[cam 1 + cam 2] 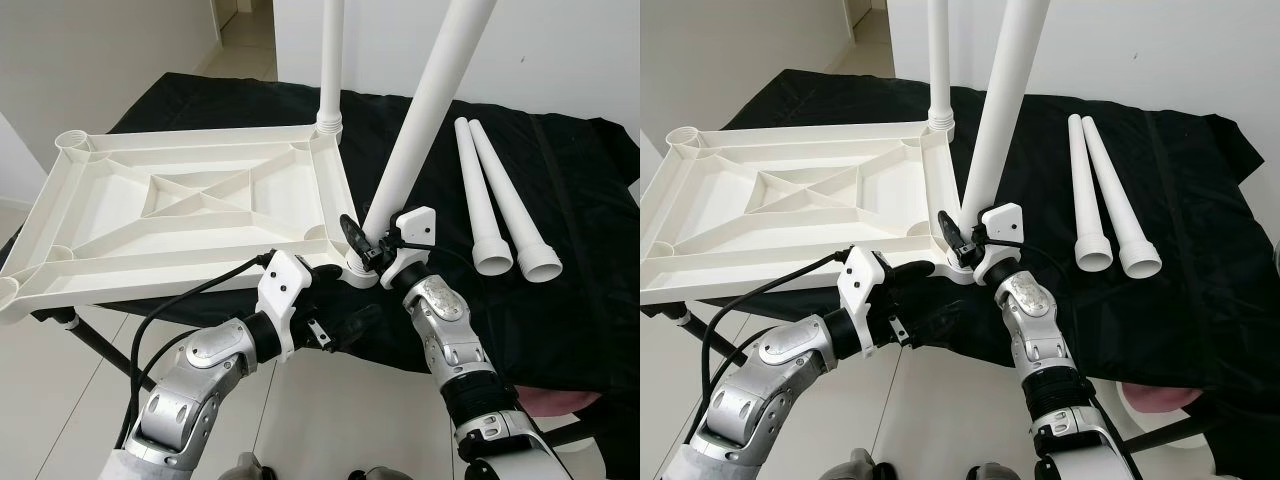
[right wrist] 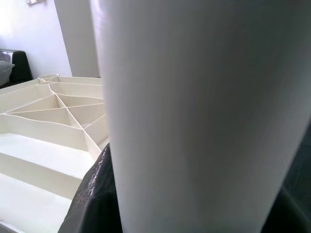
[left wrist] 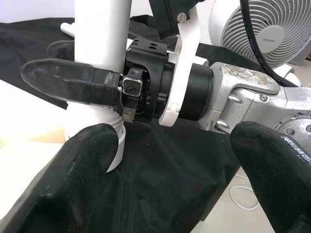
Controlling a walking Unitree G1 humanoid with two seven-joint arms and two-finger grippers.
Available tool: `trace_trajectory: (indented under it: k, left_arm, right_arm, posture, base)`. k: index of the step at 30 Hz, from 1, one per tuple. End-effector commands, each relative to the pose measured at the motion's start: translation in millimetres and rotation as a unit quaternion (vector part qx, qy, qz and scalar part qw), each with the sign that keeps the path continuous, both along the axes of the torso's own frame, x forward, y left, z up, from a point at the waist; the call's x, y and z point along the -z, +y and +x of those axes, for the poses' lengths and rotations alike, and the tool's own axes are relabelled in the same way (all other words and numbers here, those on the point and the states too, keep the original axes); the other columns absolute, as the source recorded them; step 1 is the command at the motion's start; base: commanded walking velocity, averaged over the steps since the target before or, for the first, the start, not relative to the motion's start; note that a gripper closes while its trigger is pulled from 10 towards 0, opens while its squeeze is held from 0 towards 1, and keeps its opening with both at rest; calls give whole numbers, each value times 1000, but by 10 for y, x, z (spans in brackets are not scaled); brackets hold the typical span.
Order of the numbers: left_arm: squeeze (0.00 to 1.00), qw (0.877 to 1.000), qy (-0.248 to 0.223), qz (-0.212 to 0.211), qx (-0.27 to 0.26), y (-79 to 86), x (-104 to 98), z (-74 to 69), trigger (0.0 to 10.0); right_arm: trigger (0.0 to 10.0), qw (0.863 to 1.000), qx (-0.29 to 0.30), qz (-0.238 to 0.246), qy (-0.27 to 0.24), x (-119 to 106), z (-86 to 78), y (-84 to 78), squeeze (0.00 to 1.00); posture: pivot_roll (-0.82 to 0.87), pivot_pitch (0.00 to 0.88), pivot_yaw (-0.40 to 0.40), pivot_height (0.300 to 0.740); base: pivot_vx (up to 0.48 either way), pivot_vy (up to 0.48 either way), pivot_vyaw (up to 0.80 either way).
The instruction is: Building children table
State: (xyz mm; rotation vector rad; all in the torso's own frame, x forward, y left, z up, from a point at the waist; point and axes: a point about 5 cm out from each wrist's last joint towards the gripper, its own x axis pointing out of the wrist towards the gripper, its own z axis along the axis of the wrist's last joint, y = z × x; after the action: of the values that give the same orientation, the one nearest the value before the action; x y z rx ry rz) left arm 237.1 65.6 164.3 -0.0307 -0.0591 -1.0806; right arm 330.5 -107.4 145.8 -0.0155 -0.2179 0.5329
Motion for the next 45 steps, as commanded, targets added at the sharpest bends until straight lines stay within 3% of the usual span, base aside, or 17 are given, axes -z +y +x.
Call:
trace_trajectory:
  k: [1,10,45]
  left_arm:
    - [0,998,6,6,-56,41,13,33,10000]
    - [0,998,7,4,-56,32,6,29,10000]
    - [0,999,0,6,-43,-29,-29,21,10000]
  right_arm:
    - [10000,996,11,-17,81,310,-30,-35,0]
    - [10000,997,17,-42,68,223,48,-1,0]
    - [10000,997,13,-42,62,237,-6,45,0]
  posture:
    - [-25,107,35,740]
    - [-27,106,34,740]
    - [-123,126,32,740]
  base:
    - [0,0,0]
    - [0,0,0]
    - [0,0,0]
